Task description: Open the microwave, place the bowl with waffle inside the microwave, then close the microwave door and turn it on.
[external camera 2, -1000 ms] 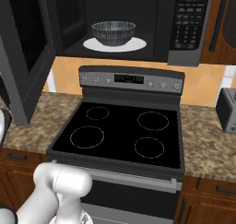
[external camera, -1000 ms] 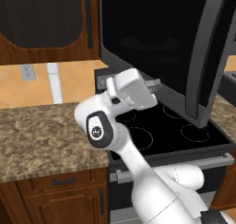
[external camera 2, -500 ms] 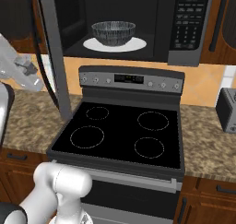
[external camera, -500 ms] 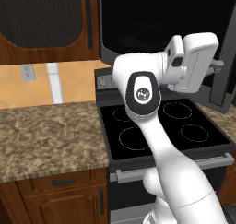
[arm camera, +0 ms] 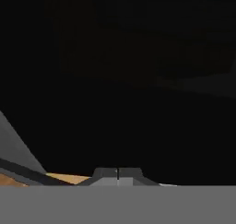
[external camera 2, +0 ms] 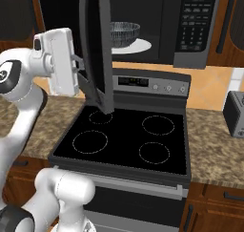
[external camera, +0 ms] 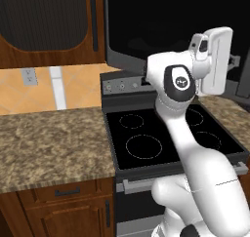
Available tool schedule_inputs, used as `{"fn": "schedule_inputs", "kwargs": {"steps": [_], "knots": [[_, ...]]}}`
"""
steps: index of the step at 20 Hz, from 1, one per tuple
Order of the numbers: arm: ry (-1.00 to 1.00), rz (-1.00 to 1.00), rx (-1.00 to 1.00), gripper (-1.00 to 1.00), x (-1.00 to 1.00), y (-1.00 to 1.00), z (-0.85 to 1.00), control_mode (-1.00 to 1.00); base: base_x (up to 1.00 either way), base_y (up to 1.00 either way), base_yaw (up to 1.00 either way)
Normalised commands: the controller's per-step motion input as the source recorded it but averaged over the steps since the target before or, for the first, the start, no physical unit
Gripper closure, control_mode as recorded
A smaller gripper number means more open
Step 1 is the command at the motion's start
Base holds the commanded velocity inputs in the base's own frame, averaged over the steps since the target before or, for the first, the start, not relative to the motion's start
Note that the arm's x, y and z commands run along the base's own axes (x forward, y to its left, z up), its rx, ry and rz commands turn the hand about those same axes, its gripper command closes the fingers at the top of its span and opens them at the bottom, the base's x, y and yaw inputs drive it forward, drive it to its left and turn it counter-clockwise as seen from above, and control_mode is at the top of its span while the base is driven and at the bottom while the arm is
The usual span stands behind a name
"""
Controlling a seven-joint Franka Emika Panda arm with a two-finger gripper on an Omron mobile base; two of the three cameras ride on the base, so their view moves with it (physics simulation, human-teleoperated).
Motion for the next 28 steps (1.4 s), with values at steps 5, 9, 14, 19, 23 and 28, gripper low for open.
{"fn": "schedule_inputs", "kwargs": {"steps": [5,9,14,19,23,28], "knots": [[0.49,0.13,0.08,1.00,1.00,-0.75,0.00,-1.00,0.00,0.00,0.00],[0.47,0.11,0.12,1.00,1.00,-0.70,-0.03,-1.00,0.00,0.00,0.00],[0.30,0.17,0.07,1.00,1.00,-0.41,-0.47,-1.00,0.00,0.00,0.00],[0.21,0.21,0.09,1.00,1.00,-0.28,-0.31,-1.00,0.00,0.00,0.00],[0.13,0.16,0.15,1.00,1.00,-0.47,0.00,-1.00,0.00,0.00,0.00],[0.13,0.14,0.13,1.00,1.00,-0.55,0.00,-1.00,0.00,0.00,0.00]]}}
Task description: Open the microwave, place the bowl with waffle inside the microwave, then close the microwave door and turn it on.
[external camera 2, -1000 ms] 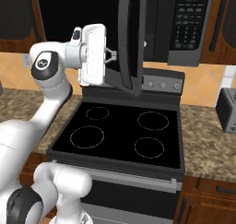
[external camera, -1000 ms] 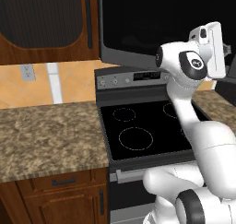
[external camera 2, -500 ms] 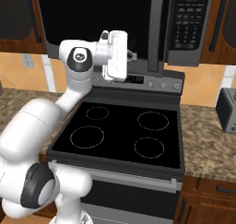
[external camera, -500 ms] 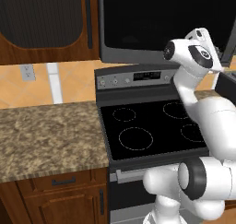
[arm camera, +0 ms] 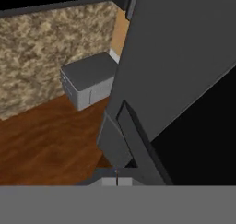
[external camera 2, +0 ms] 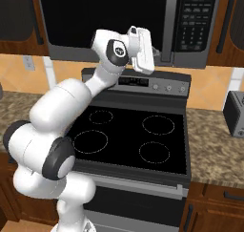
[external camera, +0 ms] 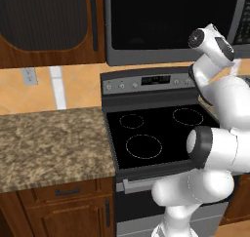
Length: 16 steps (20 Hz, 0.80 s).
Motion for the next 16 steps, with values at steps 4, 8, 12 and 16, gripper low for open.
{"fn": "schedule_inputs", "kwargs": {"steps": [4,8,12,16], "knots": [[0.11,0.13,0.10,1.00,1.00,-0.48,-0.09,-1.00,0.00,0.00,0.00],[-0.05,0.21,0.02,1.00,0.32,0.08,-0.14,-1.00,0.00,0.00,0.00],[-0.17,0.23,0.00,1.00,-1.00,0.76,0.27,-1.00,0.00,0.00,0.00],[-0.15,0.07,0.09,1.00,-1.00,0.42,0.66,-1.00,0.00,0.00,0.00]]}}
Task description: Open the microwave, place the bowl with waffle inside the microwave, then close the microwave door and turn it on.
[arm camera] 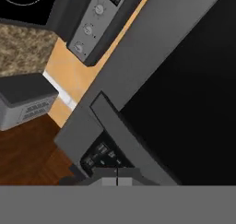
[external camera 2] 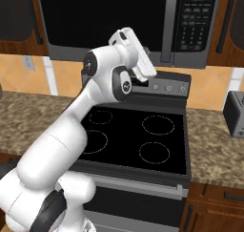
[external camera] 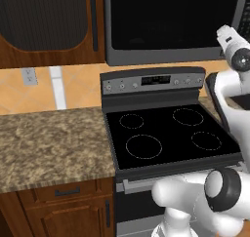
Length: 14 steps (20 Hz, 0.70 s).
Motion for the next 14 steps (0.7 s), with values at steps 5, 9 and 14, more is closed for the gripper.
{"fn": "schedule_inputs", "kwargs": {"steps": [5,9,14], "knots": [[-0.14,-0.01,0.28,1.00,-1.00,-0.16,0.09,-1.00,0.00,0.00,0.00],[0.05,0.03,0.39,1.00,-0.85,-0.15,0.06,-1.00,0.00,0.00,0.00],[0.02,0.17,0.45,1.00,-0.61,-0.08,0.19,-1.00,0.00,0.00,0.00]]}}
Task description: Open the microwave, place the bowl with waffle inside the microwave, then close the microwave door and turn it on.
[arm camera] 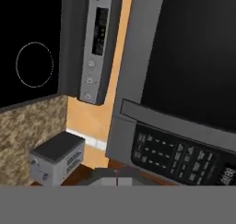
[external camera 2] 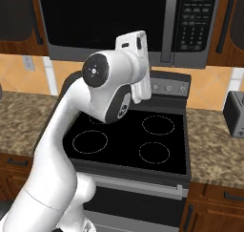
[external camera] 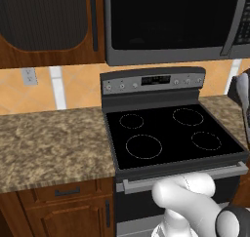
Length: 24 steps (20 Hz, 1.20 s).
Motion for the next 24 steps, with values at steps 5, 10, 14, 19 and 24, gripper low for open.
{"fn": "schedule_inputs", "kwargs": {"steps": [5,10,14,19,24], "knots": [[-0.16,0.22,0.45,1.00,-0.20,-0.18,0.00,-1.00,0.00,0.00,0.00],[-0.26,0.19,0.32,1.00,0.00,-0.07,0.00,-1.00,0.00,0.00,0.00],[-0.37,0.11,0.17,1.00,0.06,0.00,0.00,-1.00,0.00,0.00,0.00],[-0.12,0.06,0.12,1.00,0.23,-0.03,0.00,-1.00,0.00,0.00,0.00],[0.01,0.00,0.04,1.00,0.35,-0.11,0.00,-1.00,0.00,0.00,0.00]]}}
